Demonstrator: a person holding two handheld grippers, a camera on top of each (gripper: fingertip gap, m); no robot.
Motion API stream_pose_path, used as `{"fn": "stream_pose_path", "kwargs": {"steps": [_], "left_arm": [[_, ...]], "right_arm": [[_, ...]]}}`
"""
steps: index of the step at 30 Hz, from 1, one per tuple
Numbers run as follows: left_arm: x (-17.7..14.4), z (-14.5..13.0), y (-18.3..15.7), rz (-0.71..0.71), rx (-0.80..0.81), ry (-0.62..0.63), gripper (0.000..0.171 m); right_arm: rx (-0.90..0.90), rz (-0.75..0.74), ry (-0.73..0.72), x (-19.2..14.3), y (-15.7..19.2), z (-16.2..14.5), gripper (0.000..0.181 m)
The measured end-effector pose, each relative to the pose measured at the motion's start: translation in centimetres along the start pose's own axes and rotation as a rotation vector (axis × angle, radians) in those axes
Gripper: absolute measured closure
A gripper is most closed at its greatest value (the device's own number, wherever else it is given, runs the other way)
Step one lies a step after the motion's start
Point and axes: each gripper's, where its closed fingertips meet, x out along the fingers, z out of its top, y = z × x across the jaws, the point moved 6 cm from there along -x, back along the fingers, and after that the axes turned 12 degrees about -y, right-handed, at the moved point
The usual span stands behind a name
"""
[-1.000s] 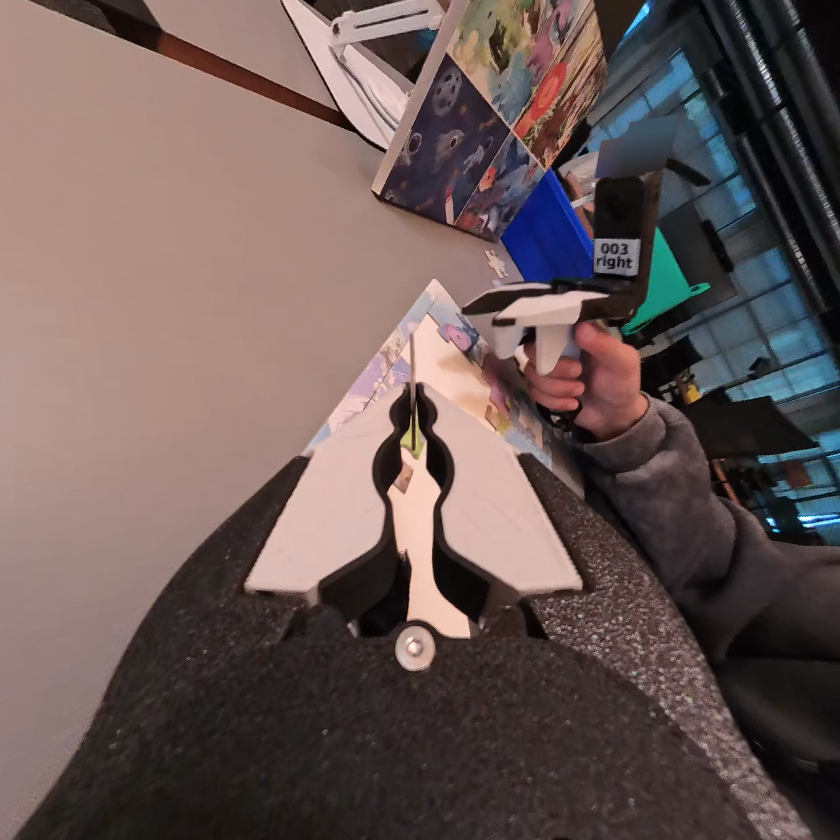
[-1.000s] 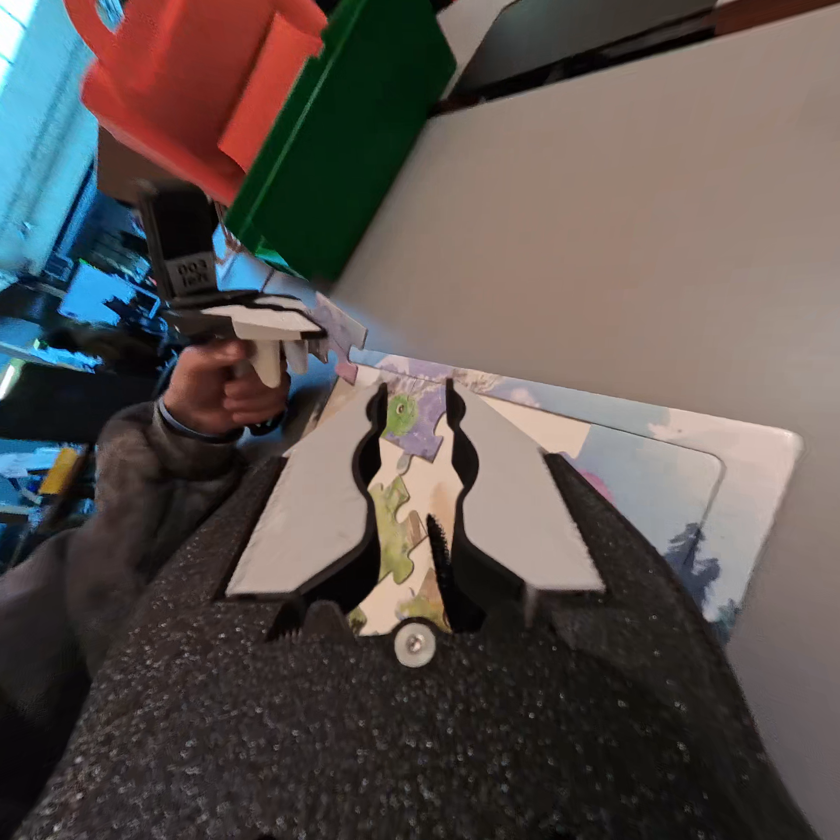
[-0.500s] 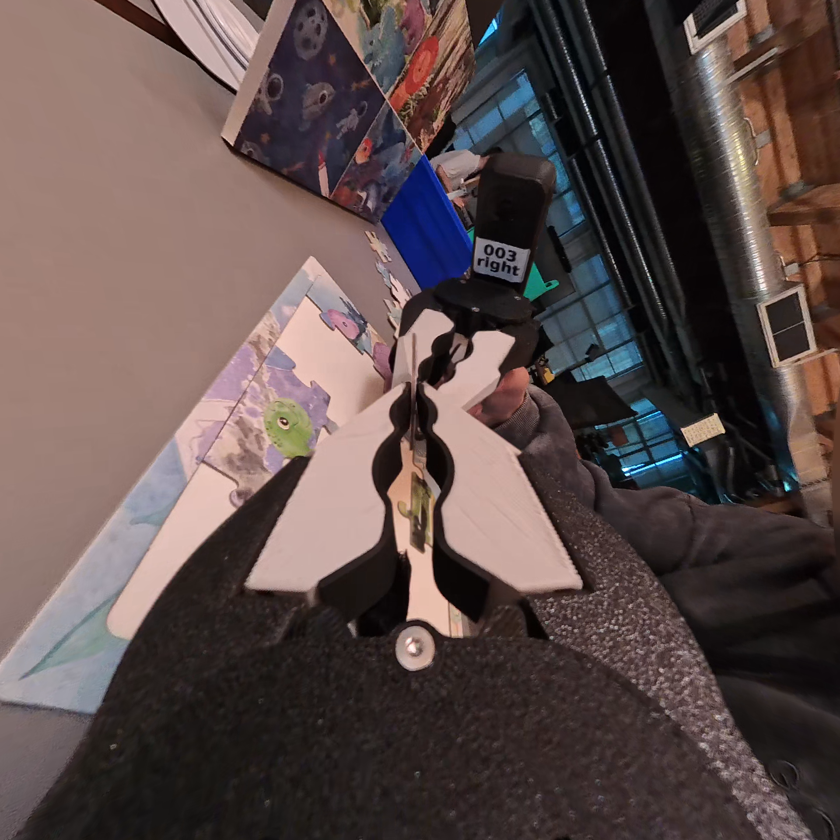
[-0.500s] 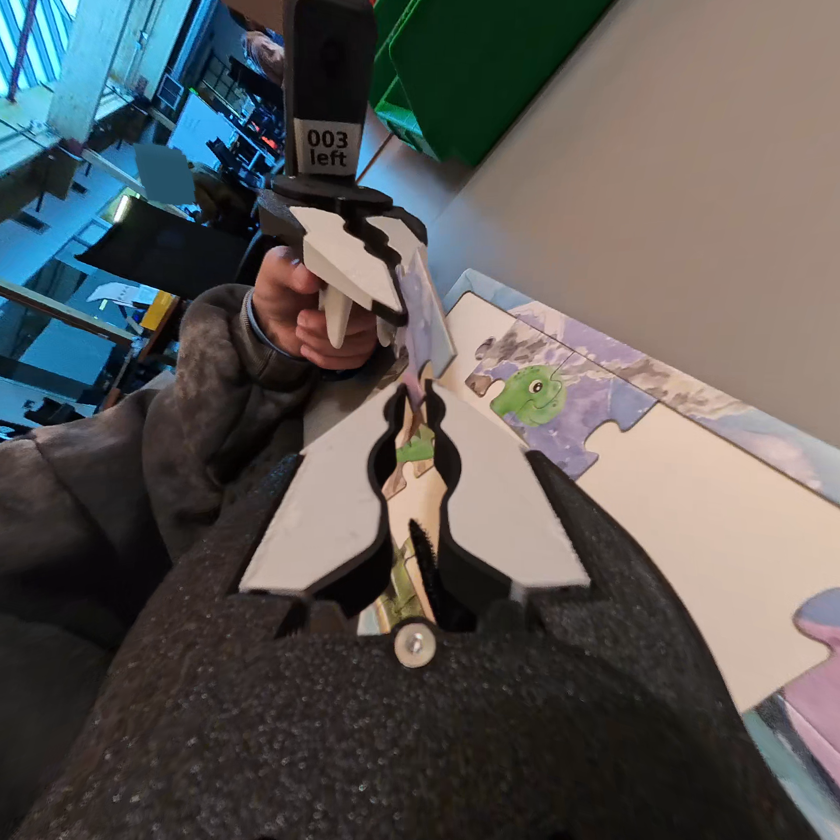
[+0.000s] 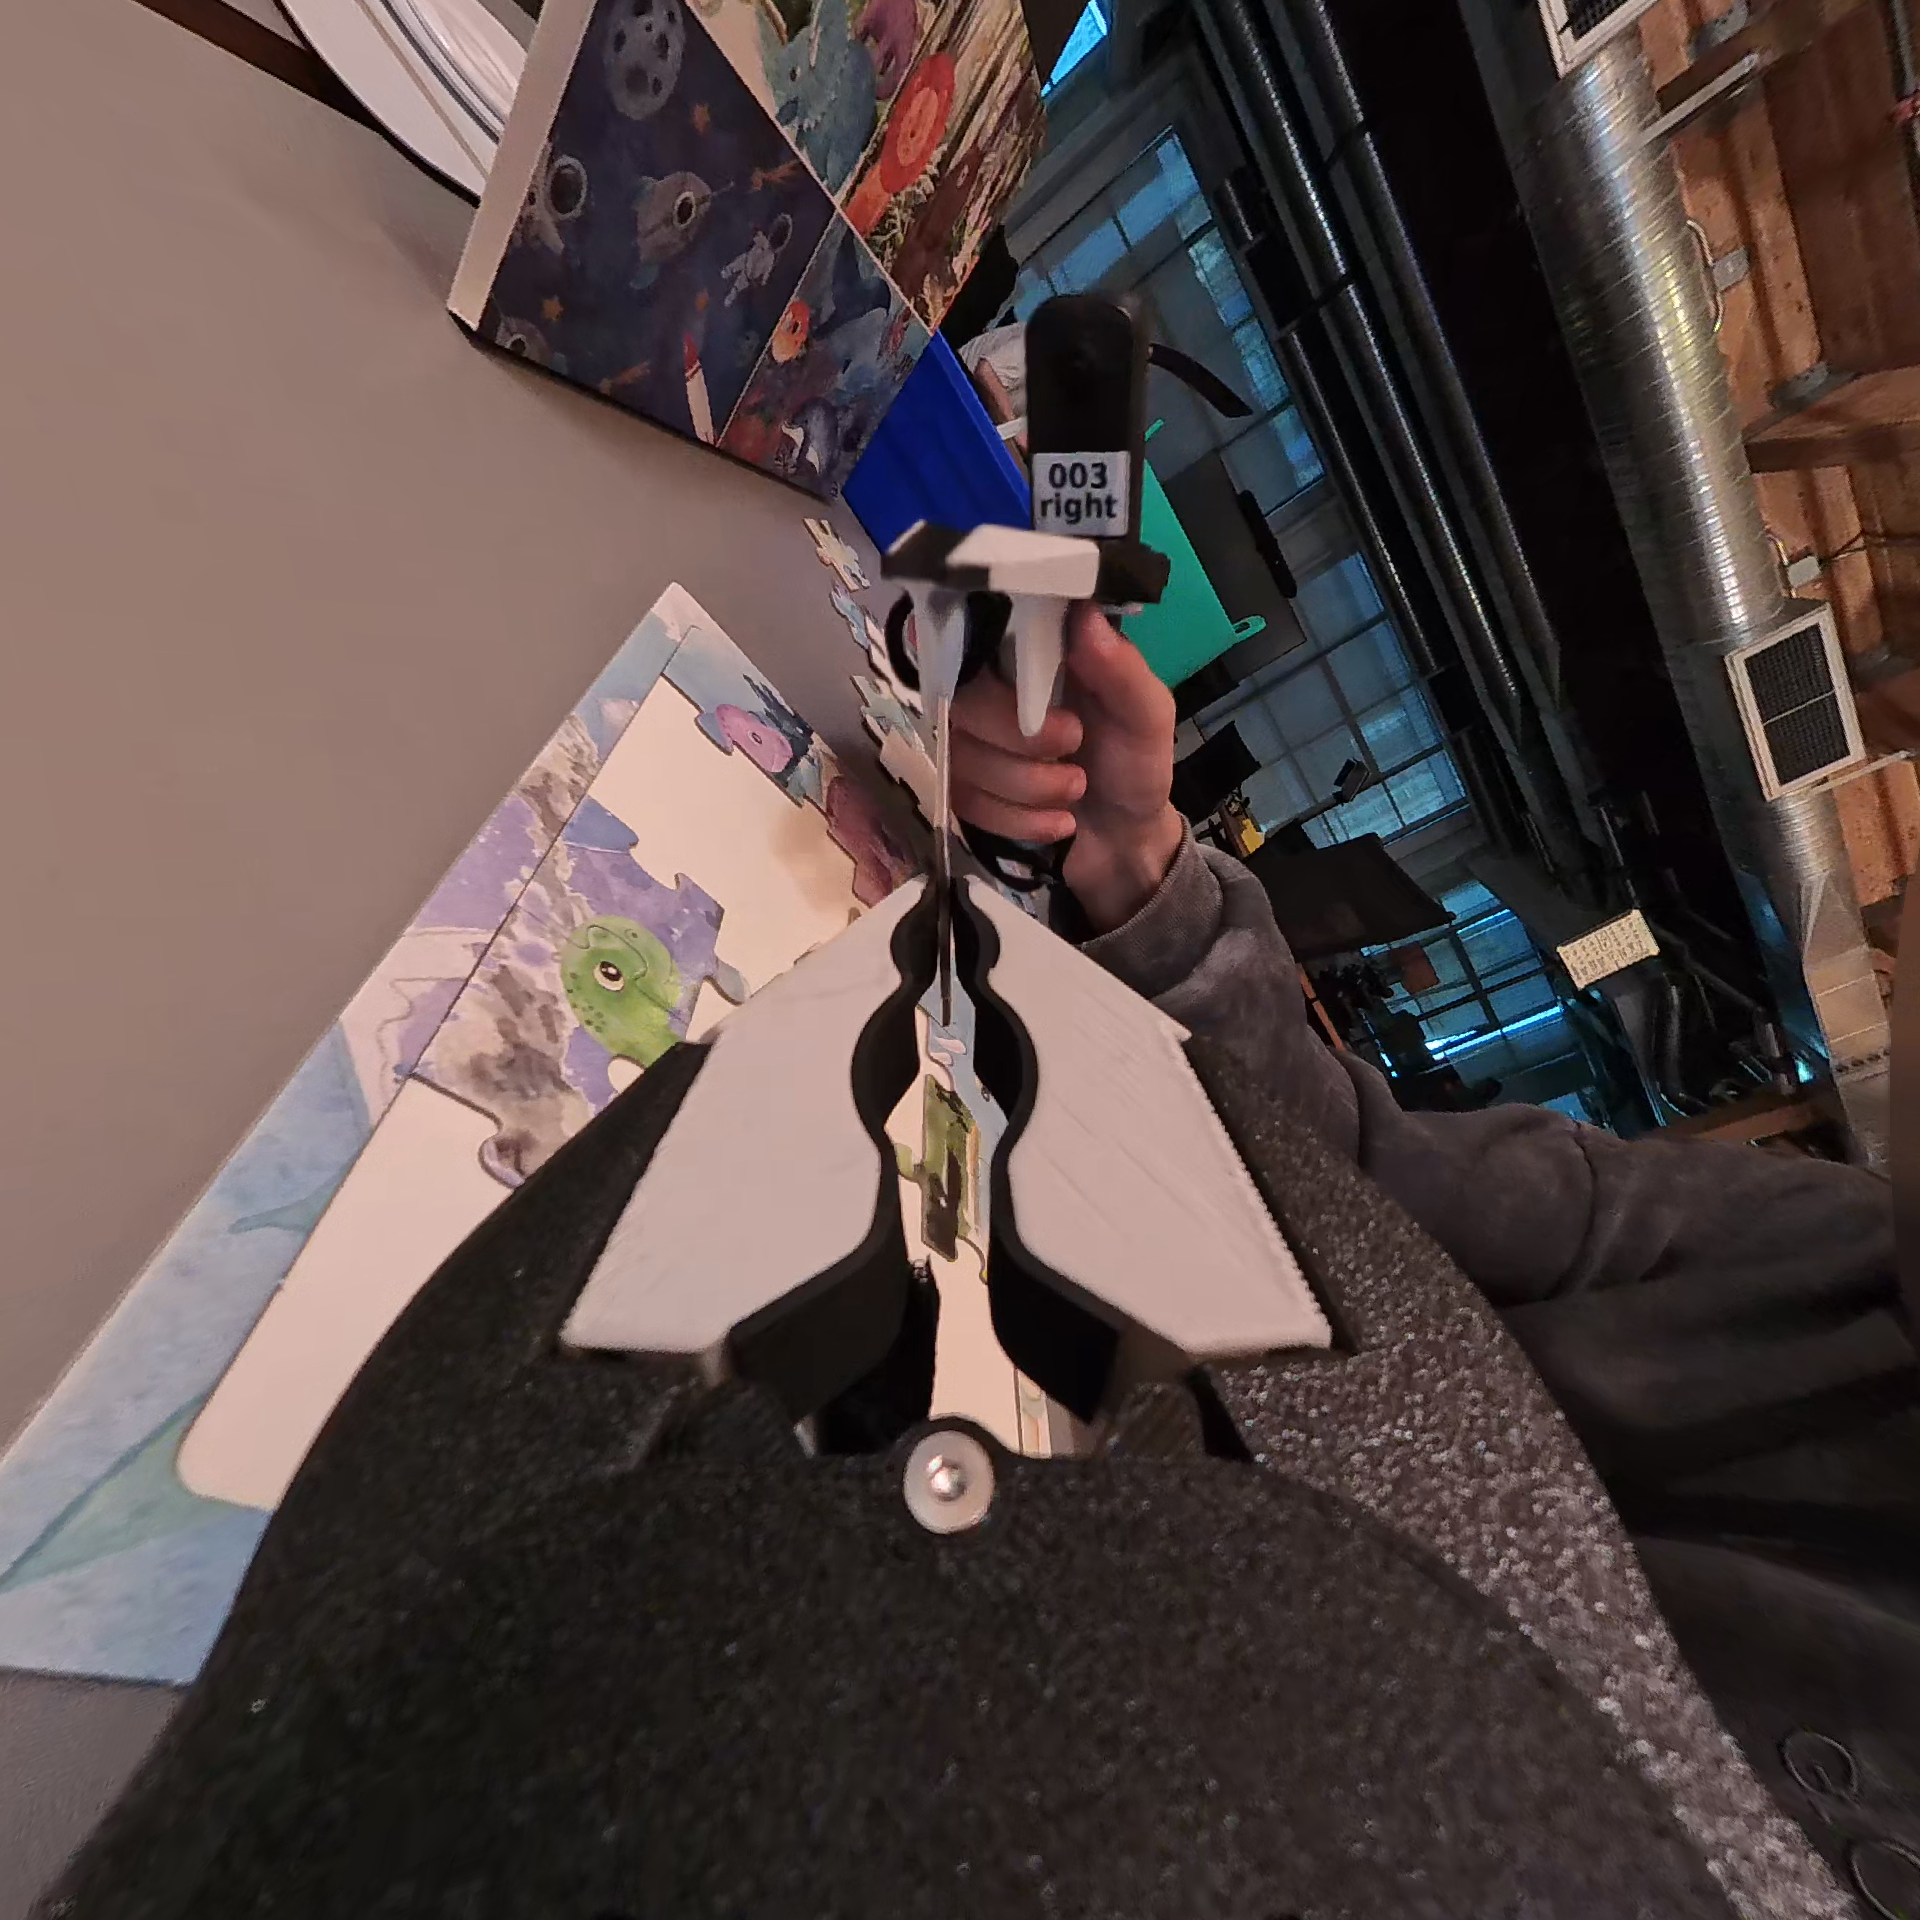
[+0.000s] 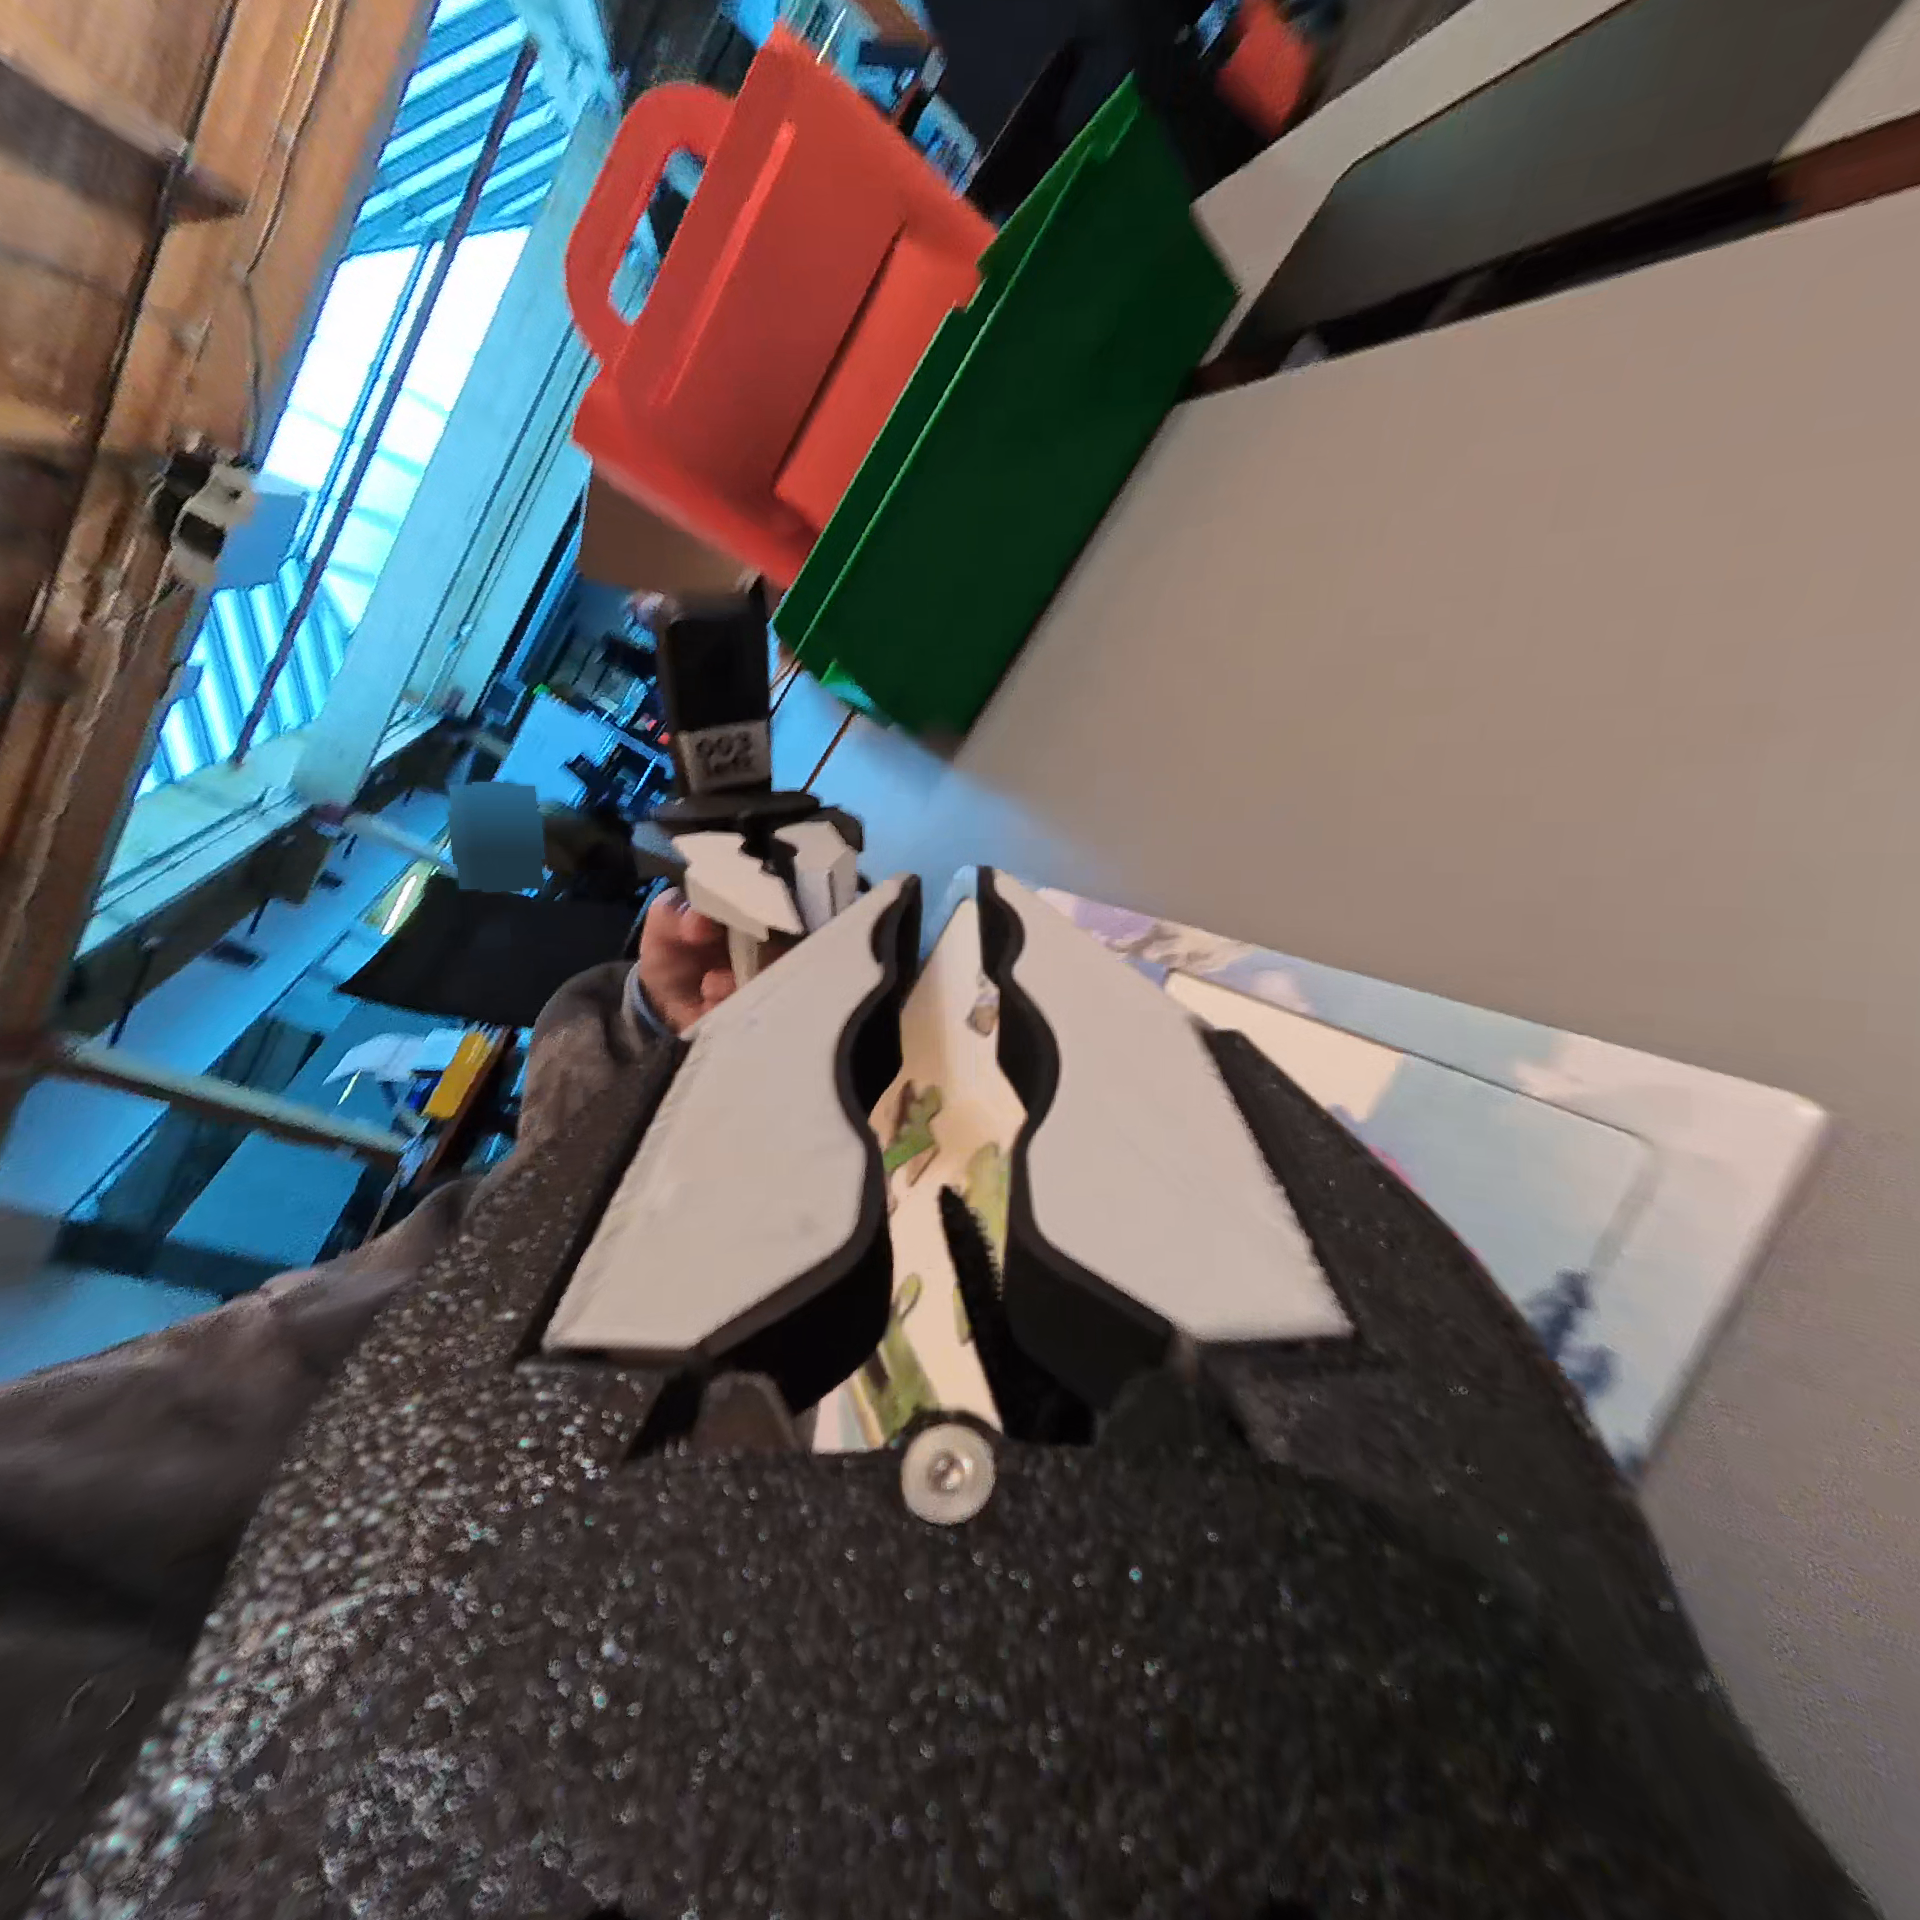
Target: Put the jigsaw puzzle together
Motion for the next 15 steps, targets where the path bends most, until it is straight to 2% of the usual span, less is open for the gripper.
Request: {"fn": "stream_pose_path", "kwargs": {"steps": [7,15], "left_arm": [[0.4,-0.5,0.2,0.029,0.019,0.029,0.171],[2.6,-0.5,0.7,0.139,-0.005,0.022,0.17]], "right_arm": [[-0.047,-0.135,-0.152,-3.0,-1.3,2.8,0.171],[-0.07,-0.205,-0.103,-2.5,-2.5,2.1,0.171]]}}
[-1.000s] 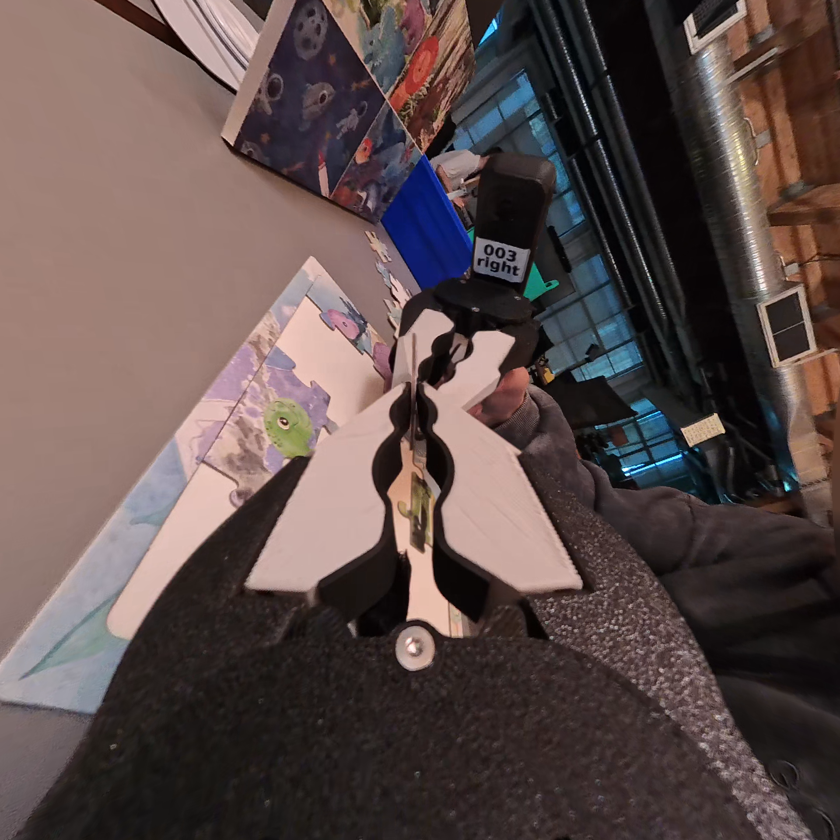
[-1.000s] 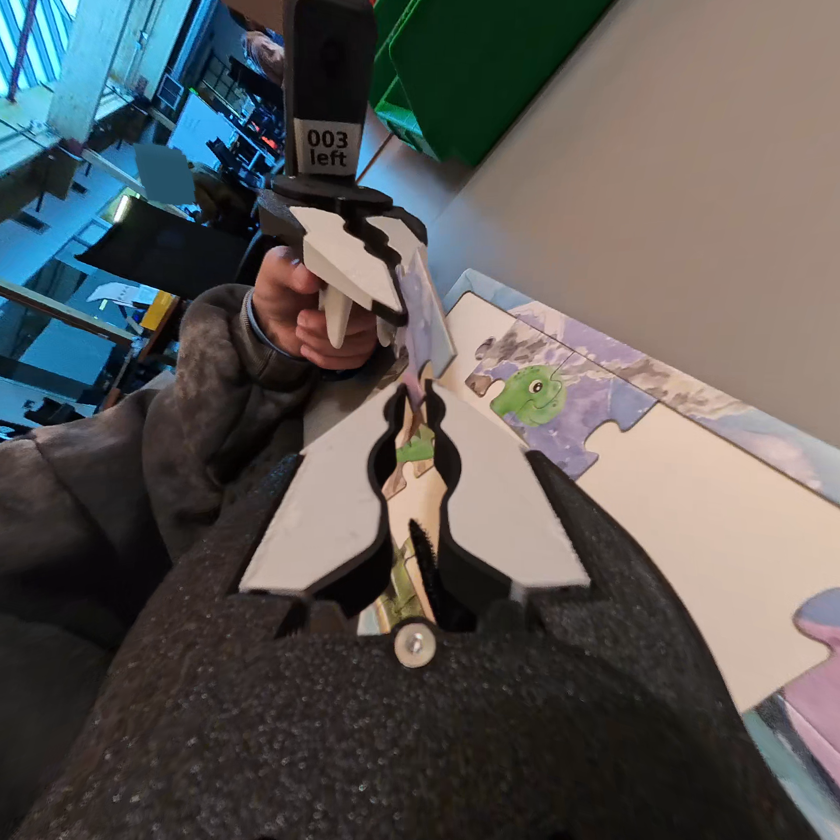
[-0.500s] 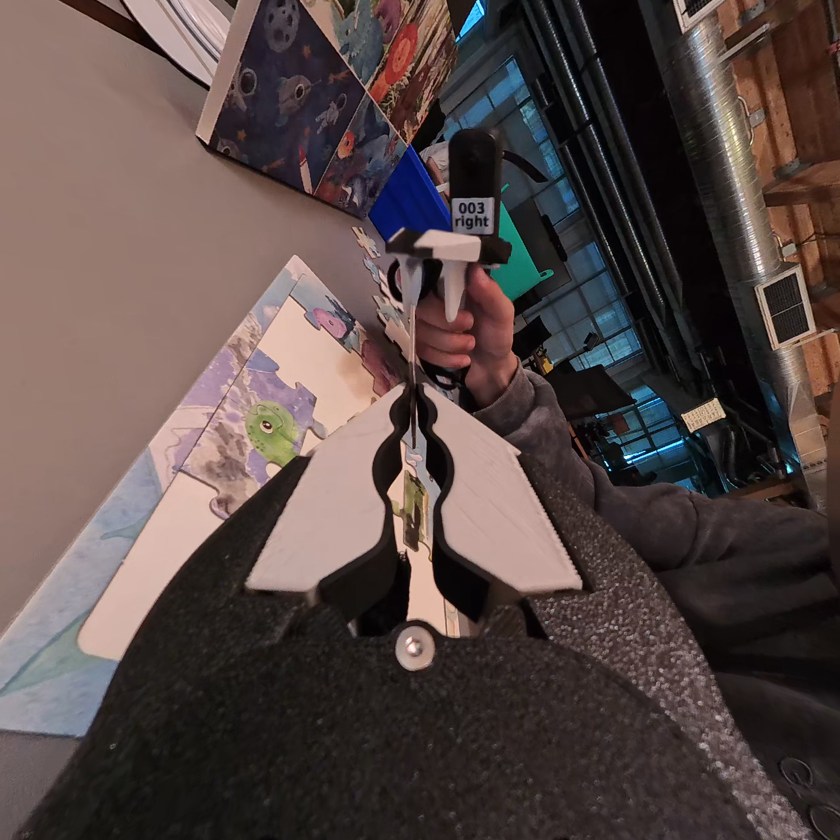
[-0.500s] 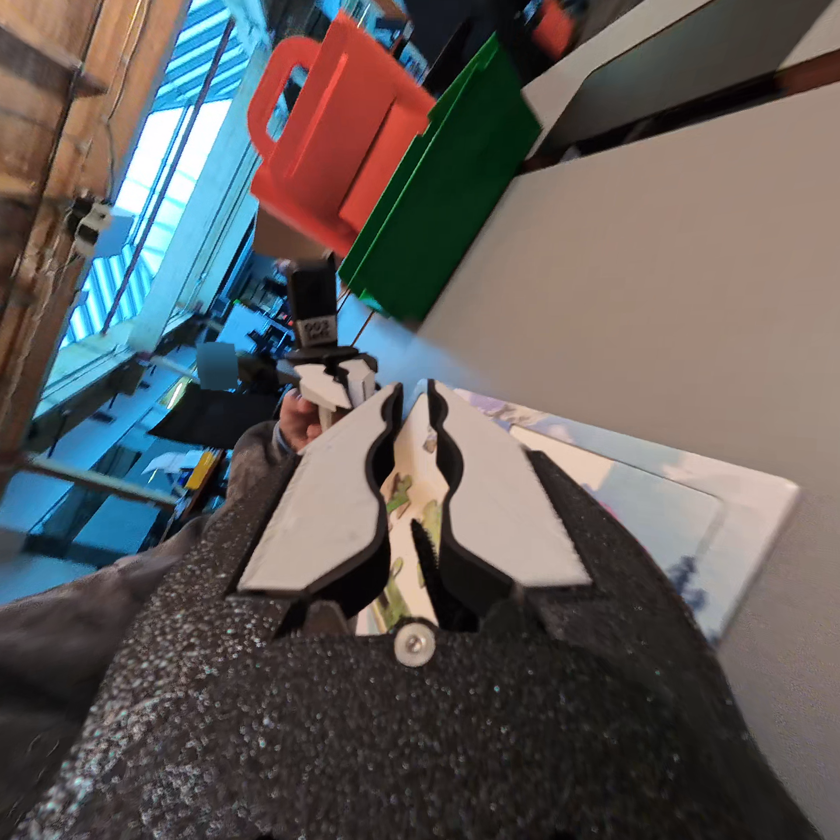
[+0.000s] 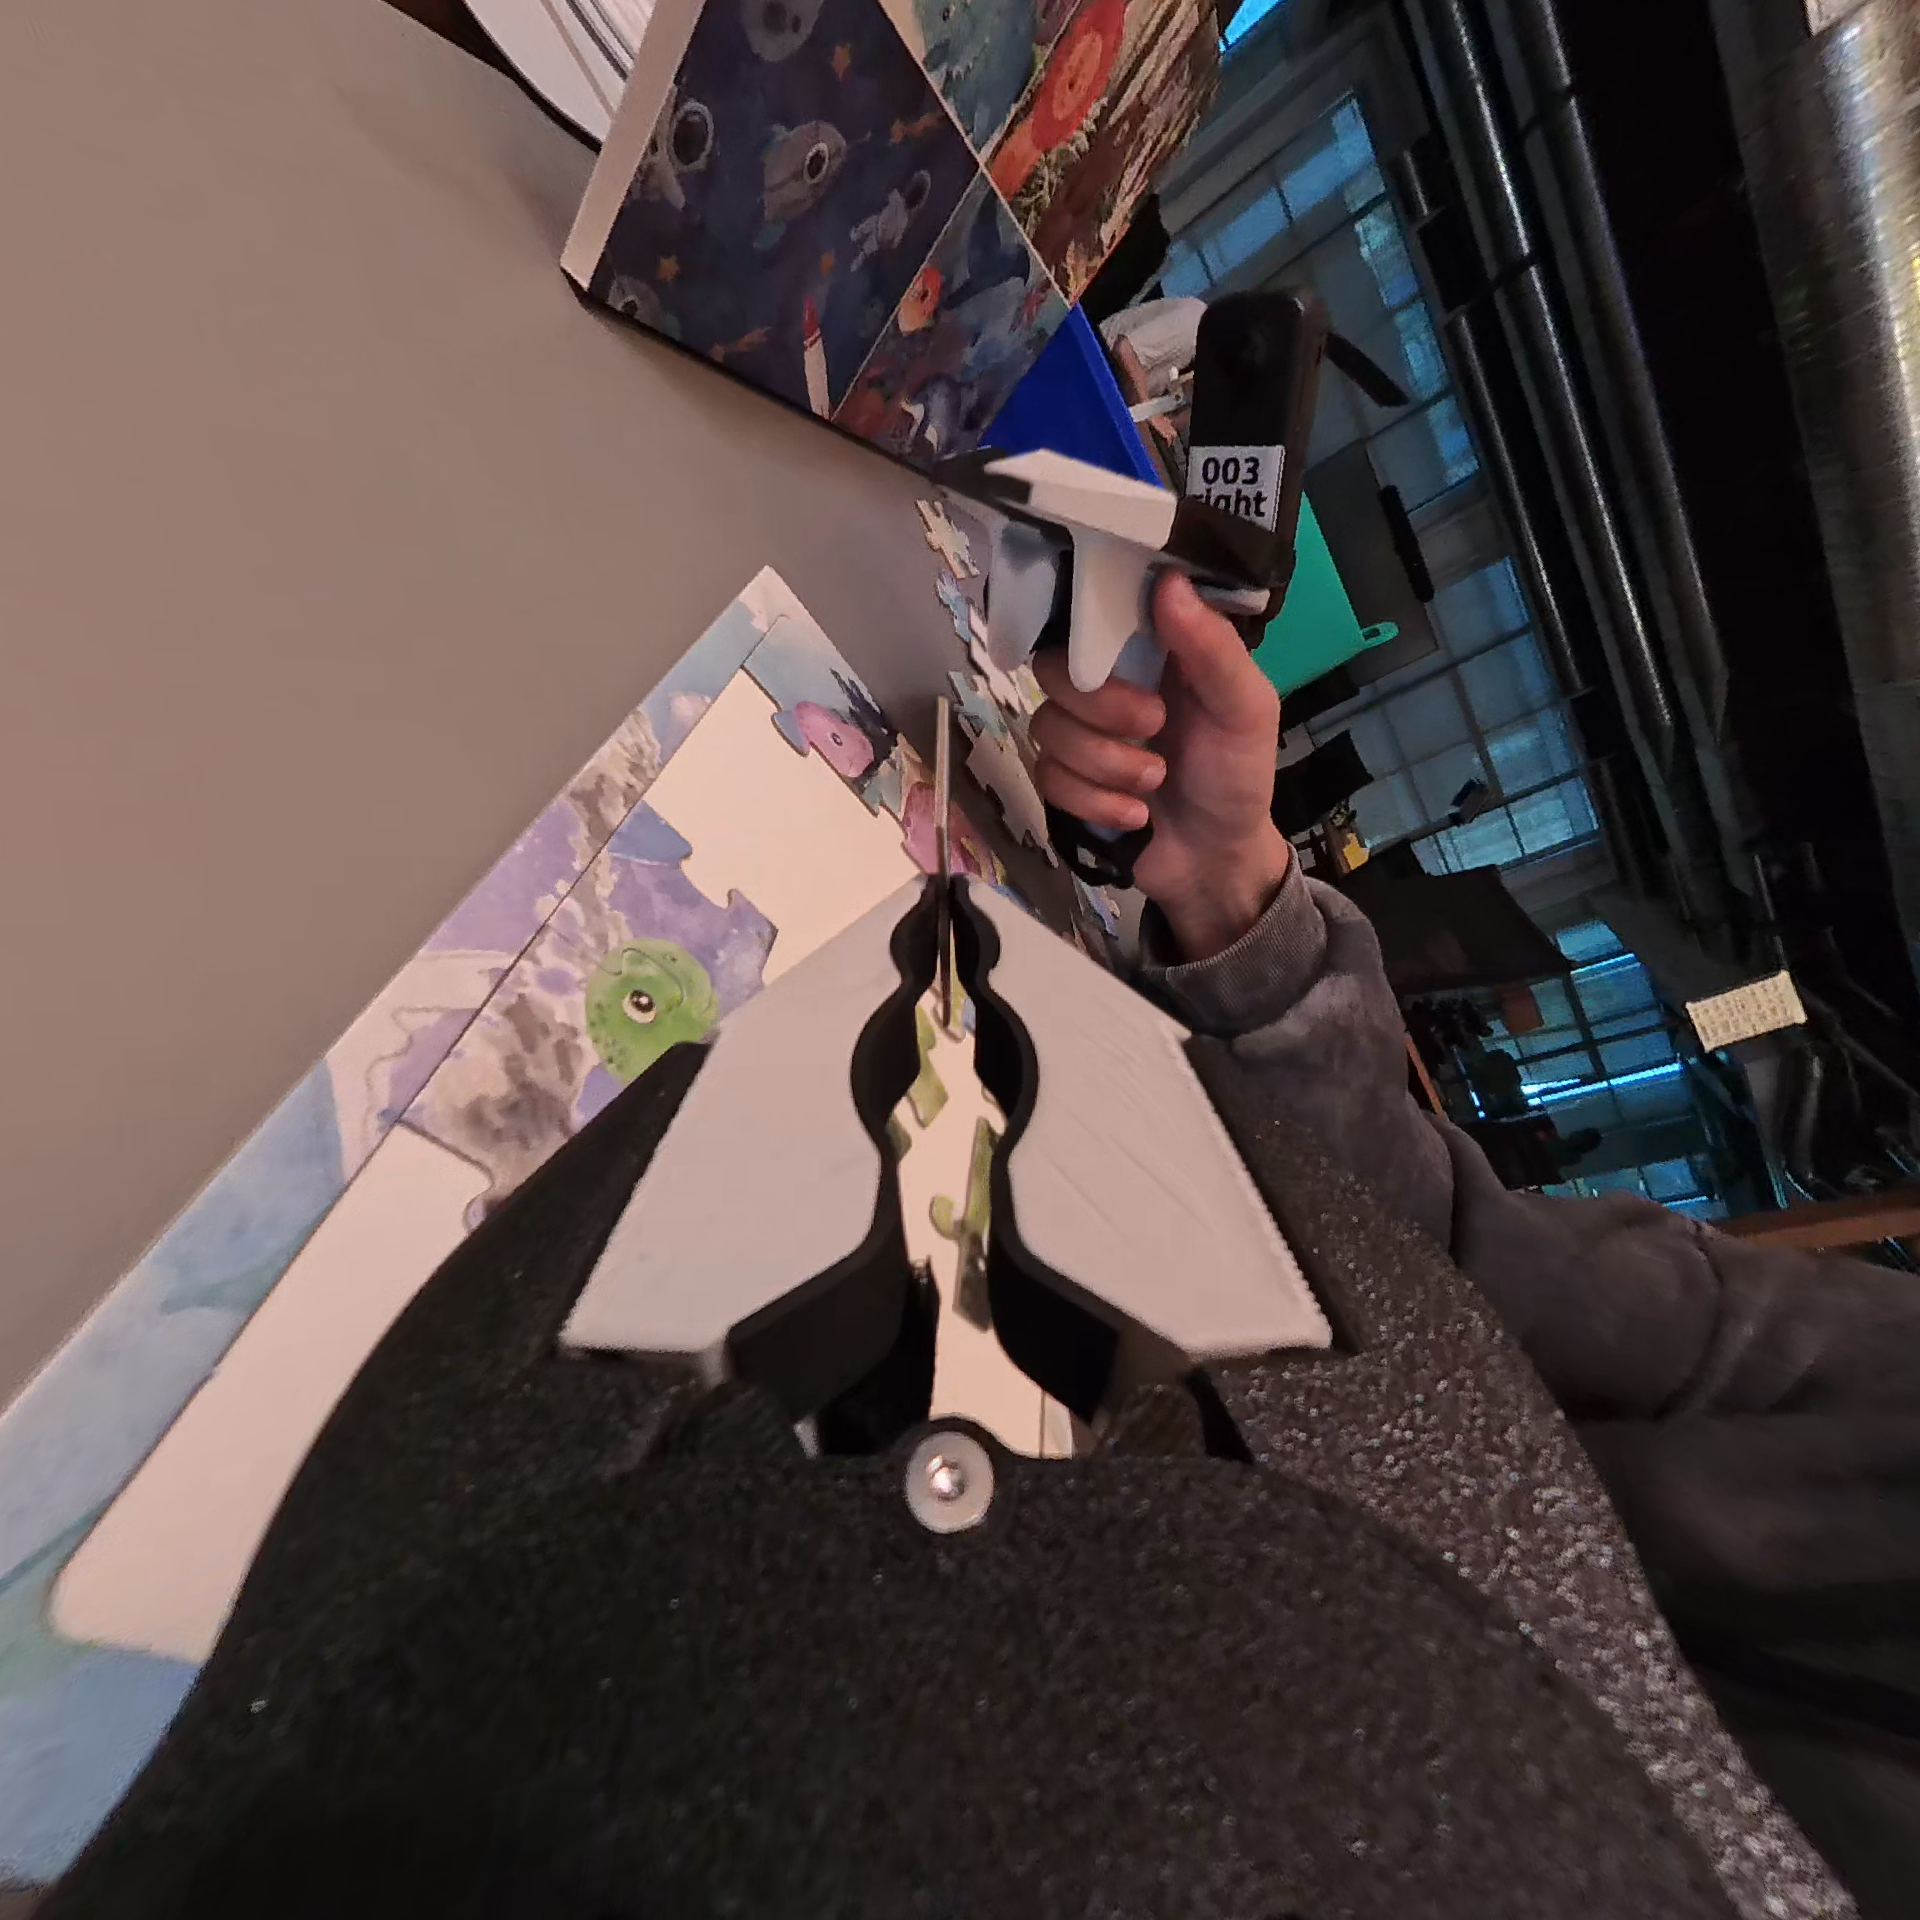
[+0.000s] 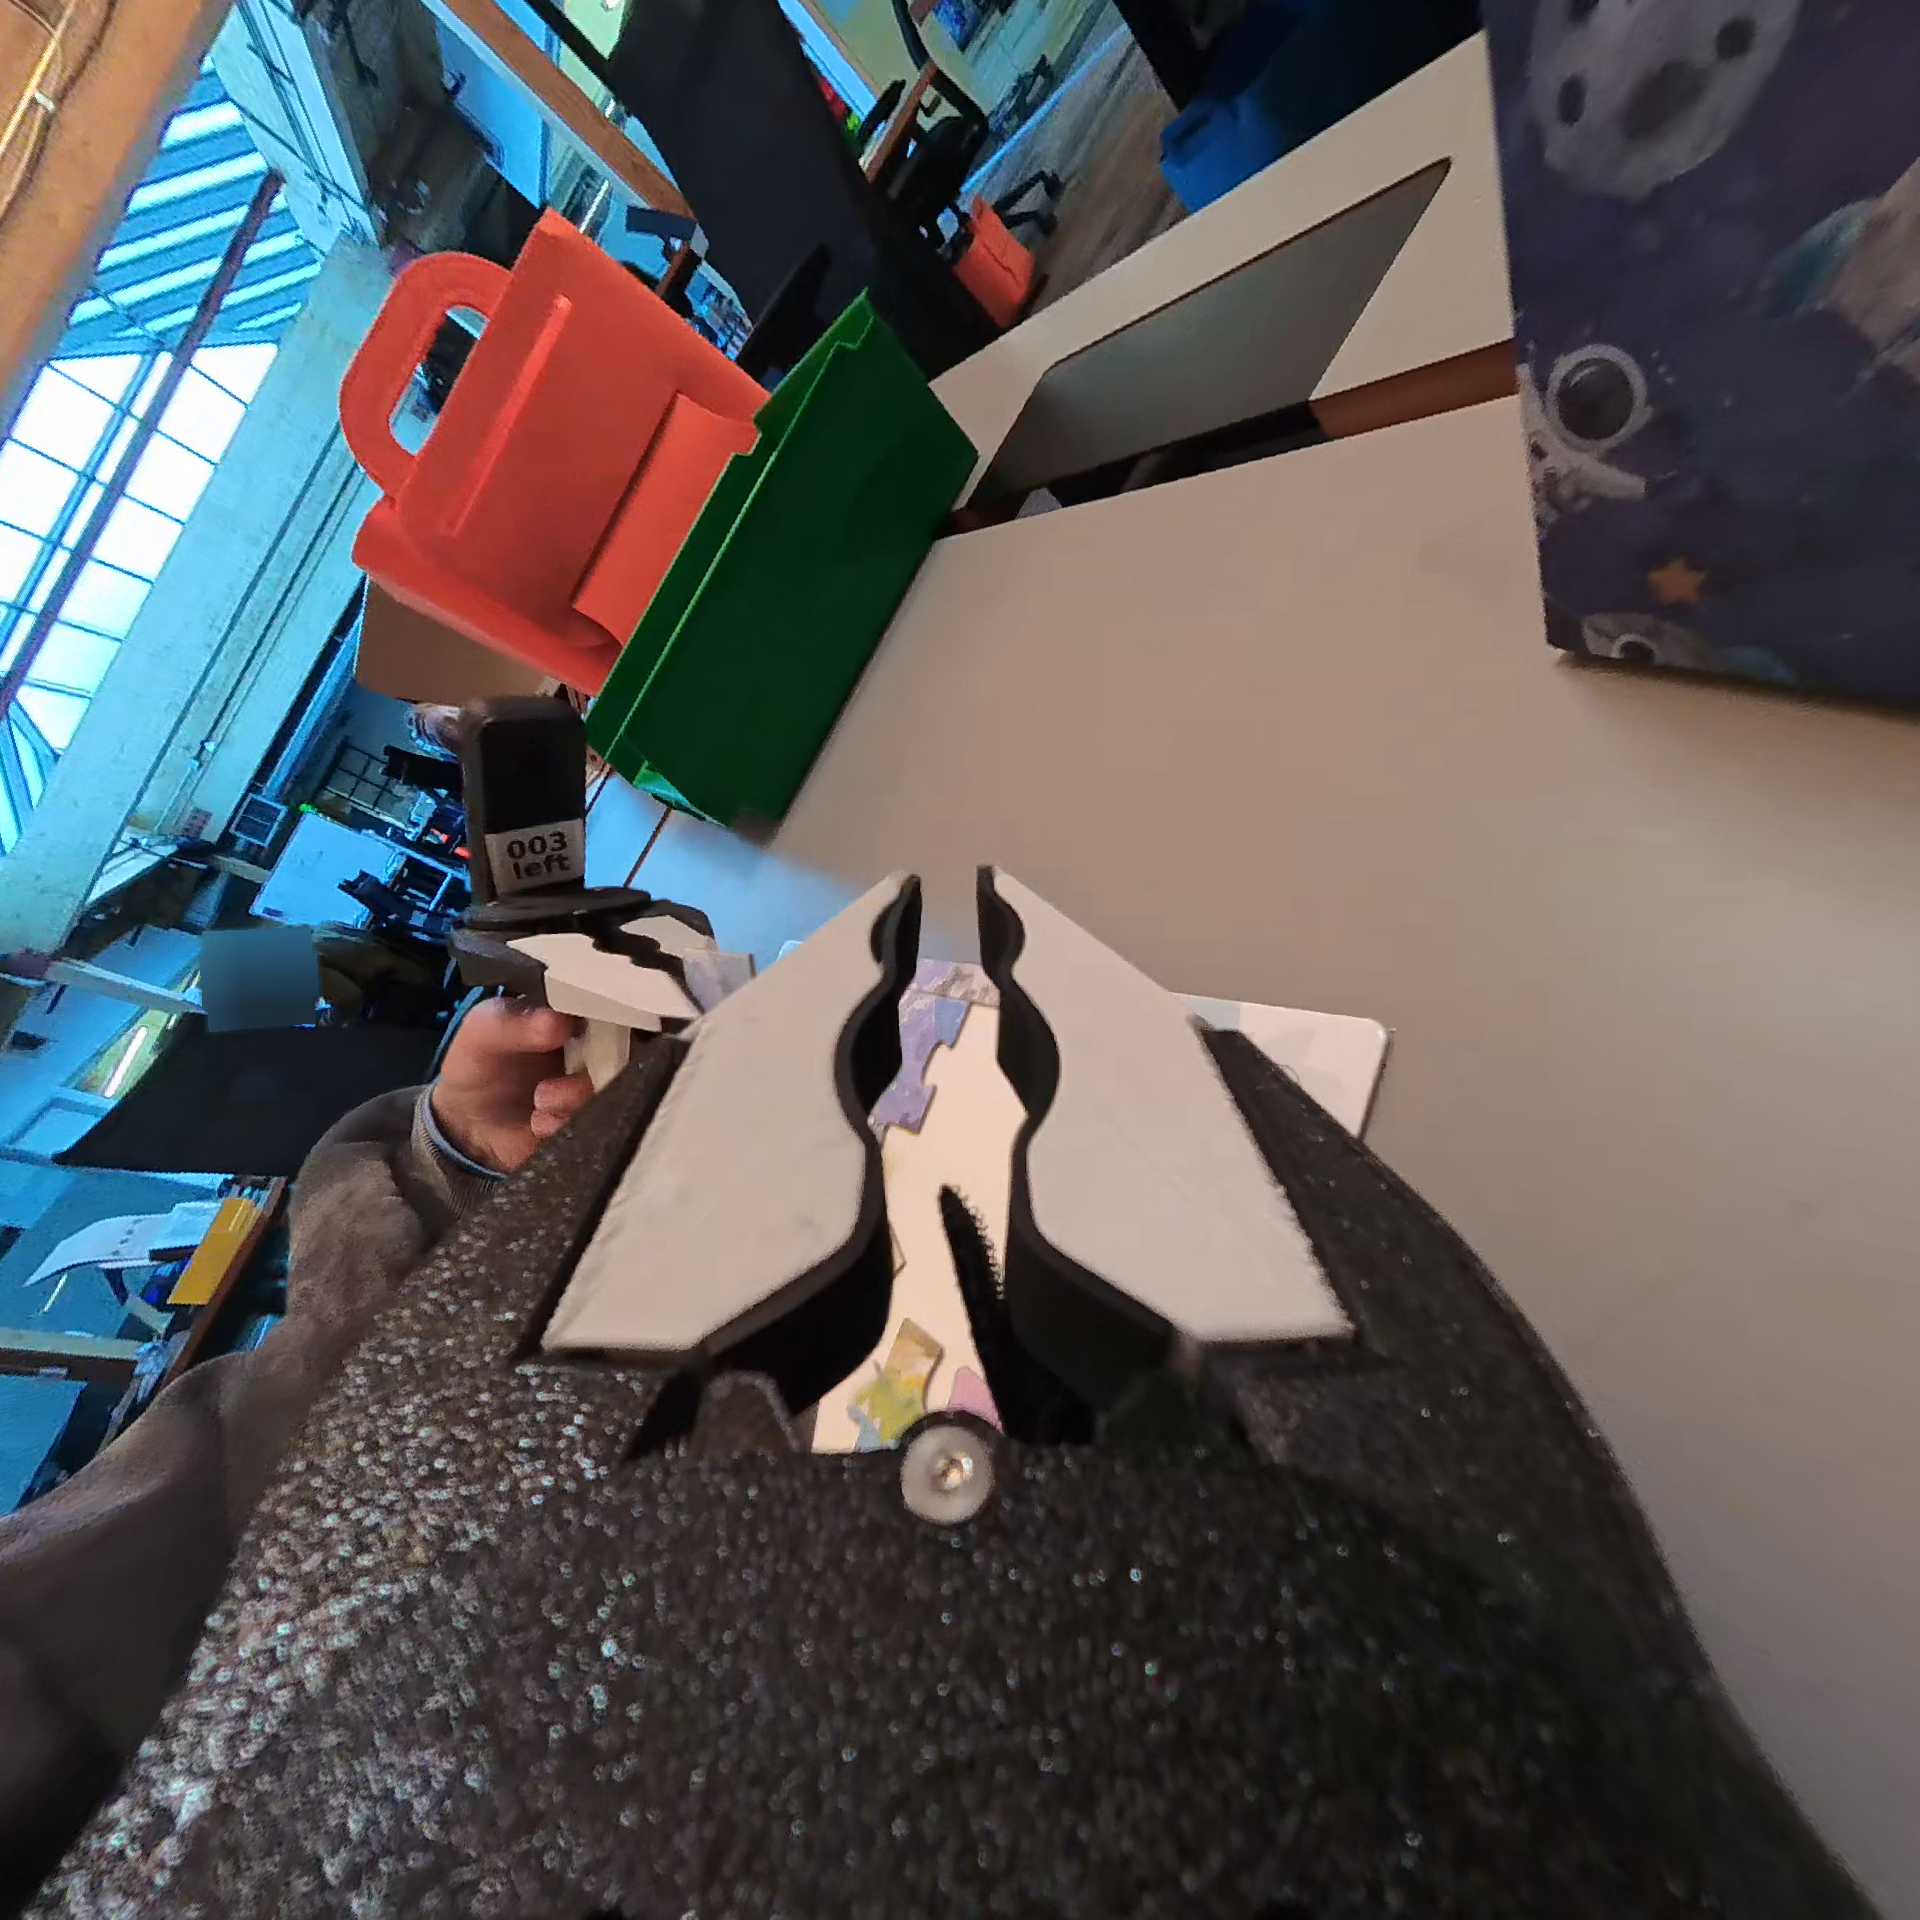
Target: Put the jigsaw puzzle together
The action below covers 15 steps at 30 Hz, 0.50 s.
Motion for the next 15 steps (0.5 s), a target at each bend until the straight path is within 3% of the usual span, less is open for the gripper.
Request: {"fn": "stream_pose_path", "kwargs": {"steps": [5,15], "left_arm": [[-0.5,-0.9,-0.2,0.086,0.092,0.062,0.17],[-1.7,-2.8,-0.9,0.011,0.174,0.099,0.17]], "right_arm": [[-0.048,-0.015,0.058,0.5,0.1,-1.0,0.171],[-0.092,0.039,0.17,2.1,1.9,-3.0,0.17]]}}
